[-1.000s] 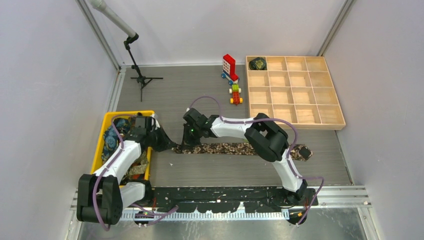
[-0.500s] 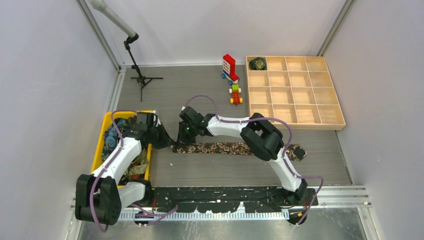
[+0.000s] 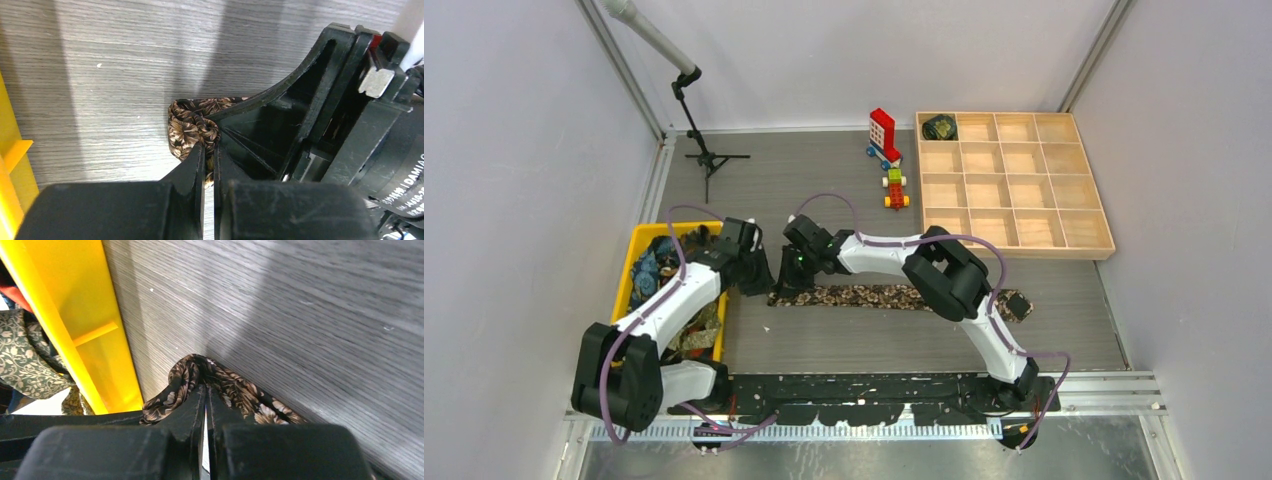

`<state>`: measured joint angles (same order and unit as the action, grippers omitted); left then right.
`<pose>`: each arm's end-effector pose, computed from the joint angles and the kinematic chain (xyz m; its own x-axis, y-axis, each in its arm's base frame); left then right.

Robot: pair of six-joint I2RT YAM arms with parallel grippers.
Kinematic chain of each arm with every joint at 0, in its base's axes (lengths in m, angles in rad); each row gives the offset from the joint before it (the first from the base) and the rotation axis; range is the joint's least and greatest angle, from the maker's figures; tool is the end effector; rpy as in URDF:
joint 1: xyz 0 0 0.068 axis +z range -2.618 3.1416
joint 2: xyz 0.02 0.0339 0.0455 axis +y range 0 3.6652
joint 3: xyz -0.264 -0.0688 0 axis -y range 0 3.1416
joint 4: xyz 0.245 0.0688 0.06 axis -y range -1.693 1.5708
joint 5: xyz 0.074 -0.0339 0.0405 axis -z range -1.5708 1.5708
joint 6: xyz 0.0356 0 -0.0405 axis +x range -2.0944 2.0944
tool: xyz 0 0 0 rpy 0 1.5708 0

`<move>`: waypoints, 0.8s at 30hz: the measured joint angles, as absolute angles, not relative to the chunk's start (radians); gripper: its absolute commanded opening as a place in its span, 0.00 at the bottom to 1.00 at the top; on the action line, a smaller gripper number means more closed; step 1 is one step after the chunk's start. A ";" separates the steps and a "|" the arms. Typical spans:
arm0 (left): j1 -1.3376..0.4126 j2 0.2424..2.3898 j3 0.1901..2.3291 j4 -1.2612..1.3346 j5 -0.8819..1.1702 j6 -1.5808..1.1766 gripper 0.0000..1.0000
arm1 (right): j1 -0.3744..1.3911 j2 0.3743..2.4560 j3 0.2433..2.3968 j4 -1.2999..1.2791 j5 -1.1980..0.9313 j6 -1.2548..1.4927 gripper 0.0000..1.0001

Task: Roll the ties
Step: Roll the tie at the center of the board.

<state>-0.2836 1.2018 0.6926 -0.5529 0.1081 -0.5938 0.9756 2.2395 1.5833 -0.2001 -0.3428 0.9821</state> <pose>0.2113 -0.0656 0.1971 -0.8788 -0.3233 -0.3509 -0.1968 0.9156 -0.3506 0.2619 0.4082 0.1375 -0.9865 -0.0598 -0.1527 -0.1494 0.7122 0.6859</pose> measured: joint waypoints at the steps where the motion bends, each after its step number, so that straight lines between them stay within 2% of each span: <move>1: -0.294 1.210 0.693 -0.553 0.099 -0.594 0.00 | 0.976 2.239 1.577 -0.198 -0.343 0.983 0.10; 14: -0.386 1.294 0.722 -0.559 -0.018 -0.601 0.00 | 0.973 2.219 1.520 -0.165 -0.344 0.989 0.10; 22: -0.436 1.341 0.727 -0.553 -0.045 -0.624 0.00 | 0.973 2.139 1.450 -0.215 -0.313 0.962 0.09; 24: -0.448 1.352 0.731 -0.552 -0.052 -0.628 0.03 | 0.971 2.105 1.422 -0.220 -0.307 0.956 0.09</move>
